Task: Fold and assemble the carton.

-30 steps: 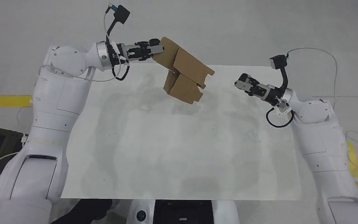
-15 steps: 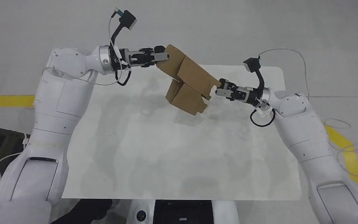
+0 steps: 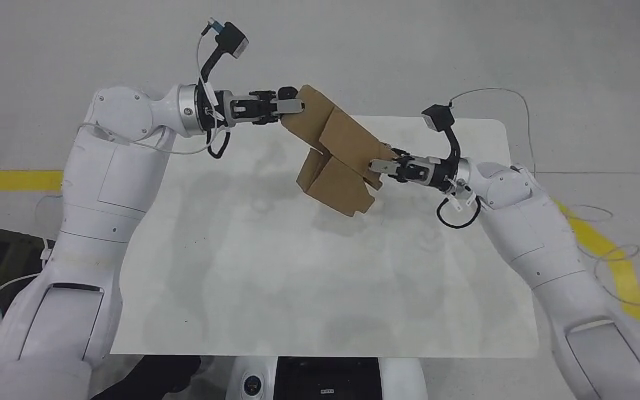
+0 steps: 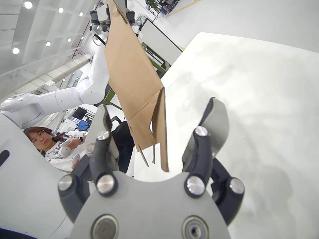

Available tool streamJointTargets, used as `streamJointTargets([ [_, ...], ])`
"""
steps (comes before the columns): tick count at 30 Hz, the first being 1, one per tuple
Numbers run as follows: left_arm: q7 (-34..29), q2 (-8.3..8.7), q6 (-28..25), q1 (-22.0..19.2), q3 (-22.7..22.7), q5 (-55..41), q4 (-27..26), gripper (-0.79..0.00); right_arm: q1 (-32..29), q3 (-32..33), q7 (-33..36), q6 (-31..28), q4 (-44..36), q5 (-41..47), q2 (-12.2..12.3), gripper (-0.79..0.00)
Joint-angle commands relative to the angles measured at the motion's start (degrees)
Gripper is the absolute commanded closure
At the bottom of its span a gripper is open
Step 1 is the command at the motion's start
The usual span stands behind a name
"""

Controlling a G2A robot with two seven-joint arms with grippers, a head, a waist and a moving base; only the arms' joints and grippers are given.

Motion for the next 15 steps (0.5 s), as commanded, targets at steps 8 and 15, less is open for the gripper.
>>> streamJointTargets([
  [8,-0.1,0.1,0.6,-0.4,0.0,-1.3,1.7,0.0,1.3,-4.1,-1.3,-1.3,-1.4,3.1,1.1,0.0],
  [15,-1.1,0.13,0.4,-1.1,-0.3,-3.7,4.6,-0.785,2.2,-7.0,-2.8,-2.8,-2.3,6.5,2.1,0.0],
])
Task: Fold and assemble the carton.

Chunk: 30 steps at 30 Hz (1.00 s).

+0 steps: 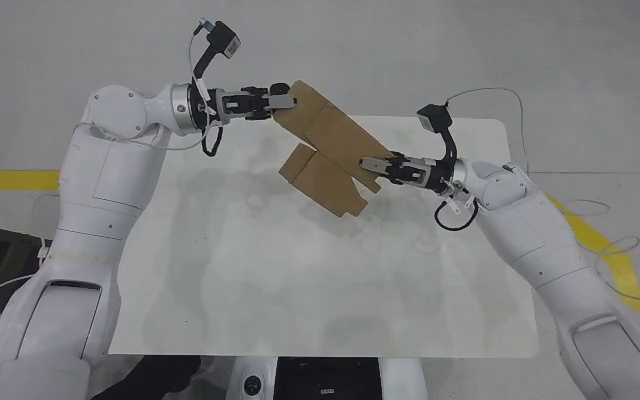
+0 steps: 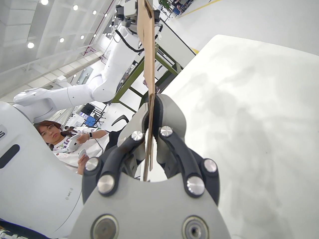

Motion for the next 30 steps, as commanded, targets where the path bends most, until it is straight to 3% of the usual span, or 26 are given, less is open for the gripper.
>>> streamJointTargets([
  [1,-0.3,0.01,-0.1,-0.2,-0.2,-1.0,0.9,-0.785,0.2,-0.6,-0.2,-0.2,-0.1,1.3,0.2,0.0],
  [12,2.4,0.65,-2.6,-0.4,-2.8,-1.9,5.2,-0.785,1.8,-0.2,3.0,3.1,3.5,13.4,0.6,0.0],
  [21,3.8,1.18,-4.5,4.4,-3.1,-0.9,0.1,-0.785,4.2,0.2,3.3,10.6,6.3,13.1,-0.9,0.0],
  [30,4.1,1.51,-3.7,9.3,-1.8,1.7,-5.7,-0.785,5.8,-1.8,4.4,14.5,10.7,15.0,-4.0,0.0],
])
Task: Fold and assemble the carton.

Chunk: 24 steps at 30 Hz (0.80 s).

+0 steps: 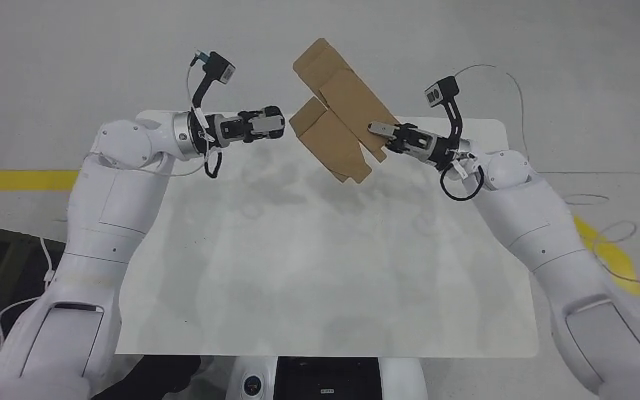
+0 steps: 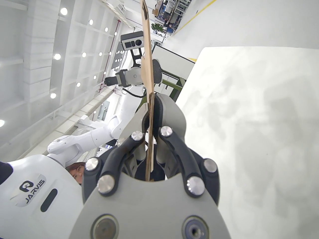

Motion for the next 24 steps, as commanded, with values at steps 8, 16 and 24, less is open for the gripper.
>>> streamJointTargets([
  [8,1.2,0.06,0.2,2.6,1.4,2.5,-2.7,-0.785,1.4,-1.1,2.9,-0.1,4.5,2.6,-3.0,0.0],
  [16,0.8,-0.04,3.1,3.2,2.4,1.0,-3.5,-0.785,2.4,-1.3,3.9,-0.8,7.4,3.1,-5.3,0.0],
  [24,2.1,-0.25,5.8,2.8,3.1,1.0,-2.8,0.0,2.8,-0.9,4.7,-1.6,9.3,2.6,-6.9,0.0],
])
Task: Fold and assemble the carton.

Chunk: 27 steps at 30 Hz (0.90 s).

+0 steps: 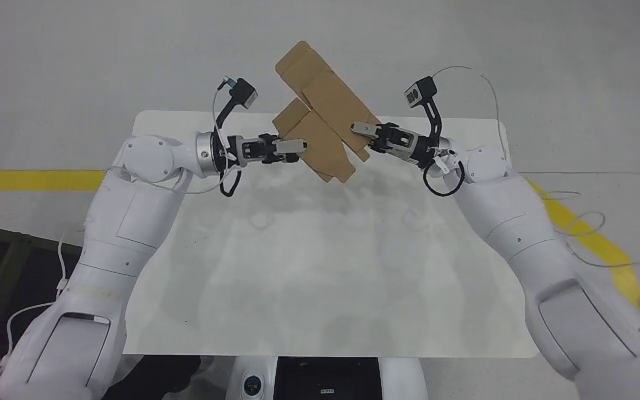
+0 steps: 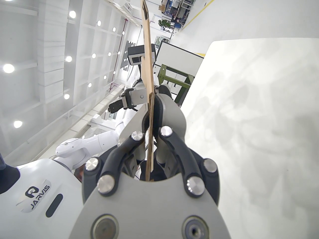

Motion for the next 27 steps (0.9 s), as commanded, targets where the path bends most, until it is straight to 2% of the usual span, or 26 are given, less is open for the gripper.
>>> streamJointTargets([
  [1,0.3,-0.03,0.4,-0.1,0.1,0.0,0.2,0.0,0.0,0.2,0.3,-0.2,0.3,-0.2,-0.3,0.0],
  [14,1.1,-0.05,1.1,-0.2,0.1,0.6,0.1,0.0,0.2,2.1,1.5,-1.2,2.5,-1.1,-1.7,0.0],
  [15,1.2,-0.03,1.0,-0.2,0.1,0.9,0.0,0.0,0.2,2.3,1.5,-1.3,2.5,-1.4,-1.8,-0.058],
  [16,1.3,-0.01,1.0,-0.1,0.0,0.9,-0.1,0.0,0.3,2.5,1.5,-1.4,2.6,-1.7,-1.8,-0.286],
  [17,1.3,0.01,1.1,-0.1,-0.1,0.9,-0.2,0.0,0.3,2.8,1.5,-1.5,2.5,-1.9,-1.8,-0.699],
  [18,1.2,0.03,1.1,0.0,-0.1,0.9,-0.4,0.0,0.3,3.0,1.6,-1.6,2.5,-2.2,-1.8,-0.785],
  [22,0.0,0.24,1.7,-0.4,-0.4,1.6,-0.3,0.0,0.4,4.8,1.6,-2.5,2.4,-2.8,-1.4,-0.785],
  [27,-3.1,0.56,2.3,-1.6,-0.8,2.5,1.0,0.0,-0.8,7.8,0.2,-3.9,-0.7,-5.5,0.3,-0.785],
])
